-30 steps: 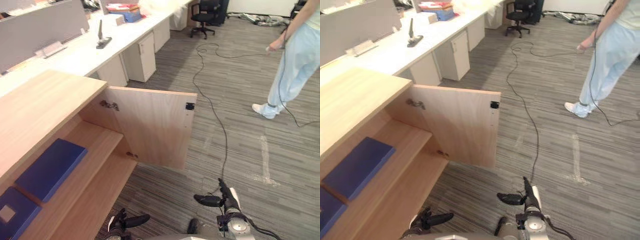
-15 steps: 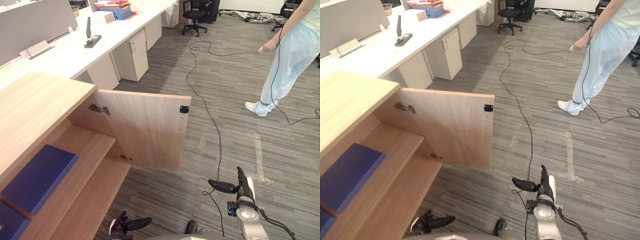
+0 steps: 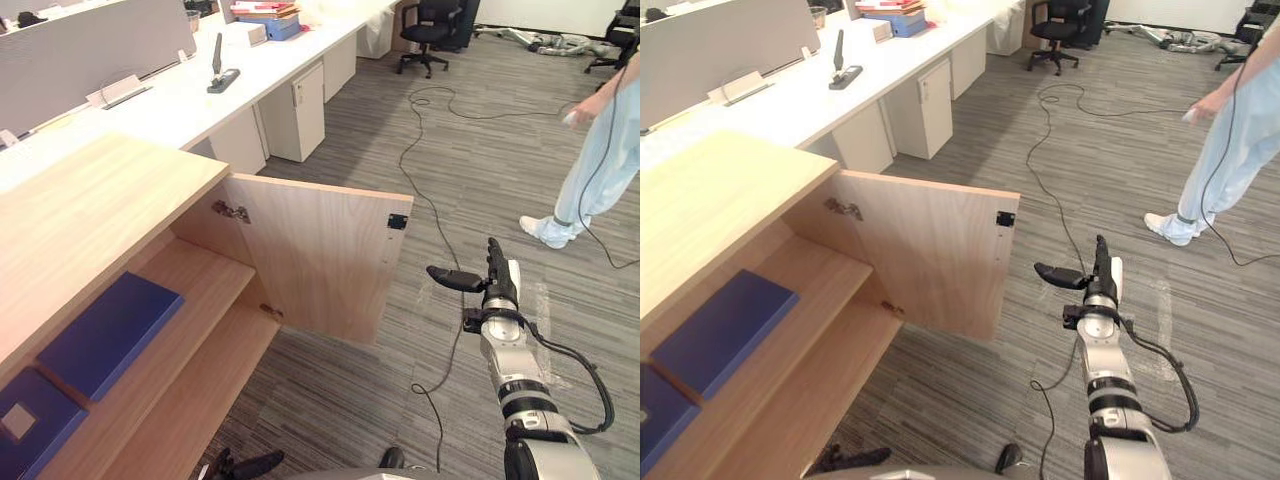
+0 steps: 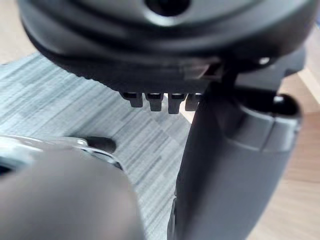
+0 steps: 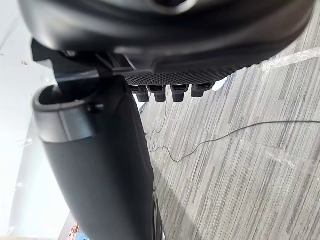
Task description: Walk over to the cabinet, pick up the folder, carry it to the office cabinet, place the folder inside the office cabinet, then close the office cabinet door
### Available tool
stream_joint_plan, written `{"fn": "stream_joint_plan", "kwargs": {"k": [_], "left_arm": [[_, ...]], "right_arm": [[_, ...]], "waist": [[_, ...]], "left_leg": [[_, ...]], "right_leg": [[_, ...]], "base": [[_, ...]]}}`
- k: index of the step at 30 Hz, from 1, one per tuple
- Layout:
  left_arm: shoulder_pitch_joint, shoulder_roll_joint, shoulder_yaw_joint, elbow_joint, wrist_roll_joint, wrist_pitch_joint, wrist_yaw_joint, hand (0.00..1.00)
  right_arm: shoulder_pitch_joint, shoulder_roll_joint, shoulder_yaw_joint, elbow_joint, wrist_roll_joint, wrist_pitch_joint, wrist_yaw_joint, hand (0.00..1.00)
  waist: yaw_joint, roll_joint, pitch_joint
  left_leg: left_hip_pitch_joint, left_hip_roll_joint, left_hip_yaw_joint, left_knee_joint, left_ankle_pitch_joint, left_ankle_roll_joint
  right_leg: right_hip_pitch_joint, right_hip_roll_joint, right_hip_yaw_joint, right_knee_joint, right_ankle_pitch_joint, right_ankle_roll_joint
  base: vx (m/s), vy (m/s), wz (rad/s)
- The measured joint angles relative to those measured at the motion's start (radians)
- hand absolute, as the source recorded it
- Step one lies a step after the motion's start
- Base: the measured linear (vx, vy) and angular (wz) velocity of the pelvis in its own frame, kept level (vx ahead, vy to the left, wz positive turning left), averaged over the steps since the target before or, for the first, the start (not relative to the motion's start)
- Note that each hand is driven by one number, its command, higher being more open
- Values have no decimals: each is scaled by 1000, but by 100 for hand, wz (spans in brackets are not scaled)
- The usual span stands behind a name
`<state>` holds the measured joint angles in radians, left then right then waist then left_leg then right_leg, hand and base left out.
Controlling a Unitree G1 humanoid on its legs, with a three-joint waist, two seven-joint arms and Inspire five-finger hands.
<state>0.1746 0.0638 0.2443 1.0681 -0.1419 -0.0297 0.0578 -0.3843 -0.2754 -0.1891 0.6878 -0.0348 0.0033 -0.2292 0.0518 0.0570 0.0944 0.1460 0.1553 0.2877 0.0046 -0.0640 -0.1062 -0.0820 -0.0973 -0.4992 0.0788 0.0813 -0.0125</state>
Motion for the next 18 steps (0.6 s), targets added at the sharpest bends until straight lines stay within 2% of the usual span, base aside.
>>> {"fn": "stream_joint_plan", "kwargs": {"k": [3,6,12,15,18], "left_arm": [[23,-4,19,6,-27,0,-1,100],[26,-3,20,6,-46,-5,-6,100],[26,-13,84,13,-46,-3,-19,100],[26,-15,114,16,-46,-1,-19,100],[26,-15,138,16,-45,9,-13,100]], "right_arm": [[-82,-32,25,124,42,0,8,100],[-144,-52,77,201,87,0,34,100],[-234,-50,200,244,156,-2,111,100],[-259,-41,286,244,157,-2,142,100],[-279,-25,318,247,162,-1,146,100]], "waist": [[6,-1,-1],[26,-2,-2],[40,-10,-4],[51,-16,-1],[54,-17,0]], "left_leg": [[-17,-6,-23,-2,10,1],[-14,-8,-31,-2,14,2],[-26,-16,-46,-7,23,3],[-23,-12,-61,-14,23,0],[-23,-5,-64,-16,21,-6]], "right_leg": [[6,-3,-16,-24,19,-3],[28,4,-21,-65,44,-6],[49,17,-25,-141,88,-9],[62,28,-29,-164,90,-6],[62,32,-30,-164,86,-11]], "base": [[-26,4,19],[-54,1,8],[-82,-8,2],[-56,-5,7],[-15,5,1]]}}
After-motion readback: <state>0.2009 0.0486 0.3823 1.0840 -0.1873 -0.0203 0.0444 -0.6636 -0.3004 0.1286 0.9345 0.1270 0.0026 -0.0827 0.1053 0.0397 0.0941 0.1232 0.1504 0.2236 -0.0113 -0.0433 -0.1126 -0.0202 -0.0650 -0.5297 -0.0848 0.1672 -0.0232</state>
